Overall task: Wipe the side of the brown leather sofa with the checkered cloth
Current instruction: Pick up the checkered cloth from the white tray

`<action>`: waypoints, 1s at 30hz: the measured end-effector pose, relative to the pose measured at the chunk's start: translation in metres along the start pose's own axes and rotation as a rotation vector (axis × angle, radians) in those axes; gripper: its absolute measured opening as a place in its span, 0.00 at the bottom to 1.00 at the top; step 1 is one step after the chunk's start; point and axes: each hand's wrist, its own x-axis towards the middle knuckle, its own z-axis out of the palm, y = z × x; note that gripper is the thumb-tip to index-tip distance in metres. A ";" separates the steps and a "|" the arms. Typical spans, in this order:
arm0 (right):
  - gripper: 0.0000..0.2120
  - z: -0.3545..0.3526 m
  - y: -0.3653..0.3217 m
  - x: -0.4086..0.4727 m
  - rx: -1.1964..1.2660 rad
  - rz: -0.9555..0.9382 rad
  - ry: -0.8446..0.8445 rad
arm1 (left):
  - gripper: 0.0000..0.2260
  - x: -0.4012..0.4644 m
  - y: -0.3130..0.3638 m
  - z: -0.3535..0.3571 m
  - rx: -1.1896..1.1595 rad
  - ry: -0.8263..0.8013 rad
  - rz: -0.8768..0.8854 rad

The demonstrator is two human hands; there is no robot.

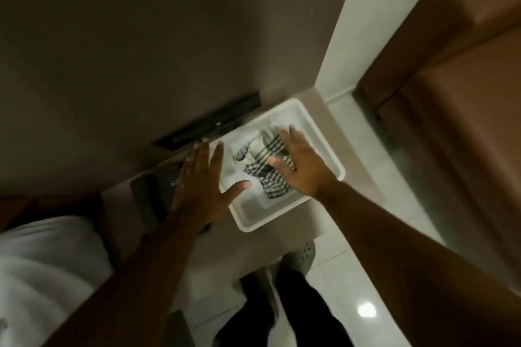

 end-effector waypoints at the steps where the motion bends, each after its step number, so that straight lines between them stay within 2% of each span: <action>1: 0.33 0.014 0.010 0.012 0.000 -0.010 -0.004 | 0.54 0.010 -0.006 0.021 -0.008 -0.045 0.009; 4: 0.31 0.054 0.039 0.050 -0.036 -0.016 -0.001 | 0.51 0.035 -0.033 0.080 0.045 -0.031 0.050; 7: 0.31 0.090 0.065 0.076 -0.232 0.040 -0.077 | 0.48 0.054 -0.052 0.120 0.128 -0.004 0.123; 10: 0.38 0.116 0.082 0.086 -0.435 0.074 -0.109 | 0.46 0.060 -0.060 0.137 0.213 0.014 0.183; 13: 0.42 0.130 0.086 0.087 -0.516 0.070 -0.086 | 0.48 0.061 -0.063 0.142 0.221 0.034 0.181; 17: 0.36 0.136 0.080 0.090 -0.496 0.061 -0.021 | 0.50 0.060 -0.071 0.140 0.237 0.042 0.176; 19: 0.31 0.135 0.079 0.091 -0.369 0.053 0.097 | 0.50 0.060 -0.073 0.141 0.242 0.024 0.175; 22: 0.24 0.123 0.077 0.088 0.026 0.119 0.300 | 0.50 0.058 -0.075 0.139 0.254 -0.008 0.181; 26: 0.17 0.090 0.062 0.070 0.558 0.270 0.683 | 0.49 0.063 -0.068 0.123 0.257 -0.023 0.188; 30: 0.11 0.047 0.074 0.020 1.056 0.281 0.966 | 0.46 0.085 -0.037 0.095 0.293 -0.021 0.320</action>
